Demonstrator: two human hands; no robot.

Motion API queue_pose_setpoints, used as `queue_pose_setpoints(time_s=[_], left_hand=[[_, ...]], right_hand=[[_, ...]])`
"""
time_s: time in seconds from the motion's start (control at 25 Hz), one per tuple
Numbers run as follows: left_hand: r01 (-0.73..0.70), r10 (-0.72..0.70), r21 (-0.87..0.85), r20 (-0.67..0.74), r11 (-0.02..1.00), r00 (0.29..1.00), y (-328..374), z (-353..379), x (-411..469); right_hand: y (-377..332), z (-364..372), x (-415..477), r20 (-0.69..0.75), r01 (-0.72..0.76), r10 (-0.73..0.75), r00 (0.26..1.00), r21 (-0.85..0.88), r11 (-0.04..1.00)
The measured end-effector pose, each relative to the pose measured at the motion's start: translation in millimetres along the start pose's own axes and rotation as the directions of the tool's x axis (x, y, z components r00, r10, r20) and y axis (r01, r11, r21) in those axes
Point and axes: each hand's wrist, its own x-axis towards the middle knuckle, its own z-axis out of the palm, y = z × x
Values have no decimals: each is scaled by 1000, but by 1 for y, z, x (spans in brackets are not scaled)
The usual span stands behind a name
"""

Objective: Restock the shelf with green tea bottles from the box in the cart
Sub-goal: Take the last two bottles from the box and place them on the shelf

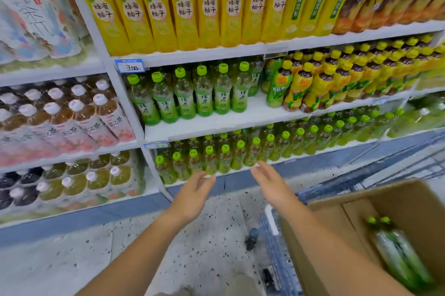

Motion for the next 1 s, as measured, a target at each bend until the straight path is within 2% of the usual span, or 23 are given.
queue_pose_setpoints(time_s=[0.28, 0.4, 0.48, 0.68, 0.84, 1.0], left_hand=[[-95, 91, 60, 73, 994, 993, 36, 3, -113], [-158, 149, 55, 145, 986, 978, 34, 8, -138], [-179, 169, 40, 195, 983, 966, 35, 17, -155], [-234, 207, 59, 290, 971, 934, 37, 50, -190], [-251, 219, 57, 333, 966, 917, 50, 98, -216], [-263, 231, 54, 334, 963, 914, 62, 164, -235]], right_hand=[[-11, -11, -138, -85, 18, -18, 996, 4, 1000], [3, -14, -188, -238, 56, -54, 970, -1, 998], [15, -15, -227, -327, 20, -19, 945, -1, 1000], [46, -31, -303, -457, -21, 47, 888, 63, 998], [76, -66, -341, -514, -31, 61, 855, 67, 997], [109, -116, -367, -481, -39, 72, 874, 77, 996]])
